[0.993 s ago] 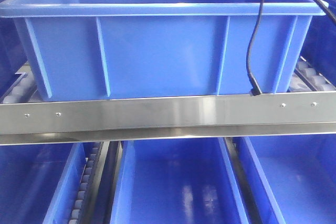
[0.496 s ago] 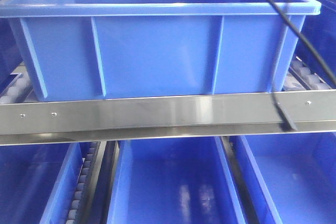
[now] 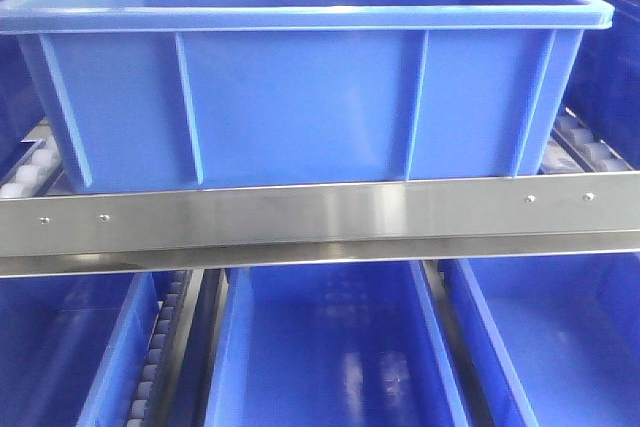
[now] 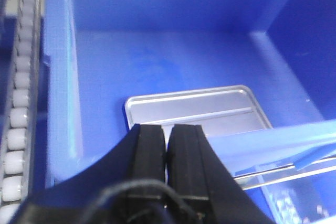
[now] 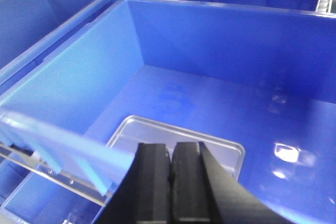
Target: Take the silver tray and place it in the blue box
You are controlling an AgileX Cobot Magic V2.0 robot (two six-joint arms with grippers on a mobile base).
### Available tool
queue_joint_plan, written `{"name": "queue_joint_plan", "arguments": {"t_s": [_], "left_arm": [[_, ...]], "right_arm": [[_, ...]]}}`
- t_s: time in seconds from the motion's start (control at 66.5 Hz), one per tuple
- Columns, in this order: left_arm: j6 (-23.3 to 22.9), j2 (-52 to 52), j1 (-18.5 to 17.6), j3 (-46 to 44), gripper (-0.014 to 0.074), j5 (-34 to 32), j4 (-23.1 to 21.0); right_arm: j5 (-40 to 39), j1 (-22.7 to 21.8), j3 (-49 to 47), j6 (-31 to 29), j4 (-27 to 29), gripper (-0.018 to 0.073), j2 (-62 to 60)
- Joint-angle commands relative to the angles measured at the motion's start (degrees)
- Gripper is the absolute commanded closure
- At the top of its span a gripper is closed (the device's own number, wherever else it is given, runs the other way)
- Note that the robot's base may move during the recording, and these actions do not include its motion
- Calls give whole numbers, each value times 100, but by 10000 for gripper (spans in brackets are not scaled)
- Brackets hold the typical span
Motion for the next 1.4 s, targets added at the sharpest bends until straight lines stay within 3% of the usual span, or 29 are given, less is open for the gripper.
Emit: {"name": "queue_joint_plan", "arguments": {"t_s": [0.0,0.15,0.436,1.098,1.204,1.384], "left_arm": [[9,-642,8,299,602,-760,27],[9,-1878,8,1164,602,-732,17],[9,-3803,8,1748,602,292,-59],[9,-3941,8,1748,603,269,-59],[9,-3941,8,1748,603,269,-59],[9,-3941,8,1748,603,269,-59]], "right_arm": [[-663,6,396,-72,-60,508,-745],[-563,6,1283,-72,-60,508,-1876],[100,6,1852,-66,-60,509,-3505],[90,-6,1852,-66,-60,509,-3571],[88,-408,1923,-72,-60,509,-3688],[72,-1734,2843,-72,-60,509,-4469]]}}
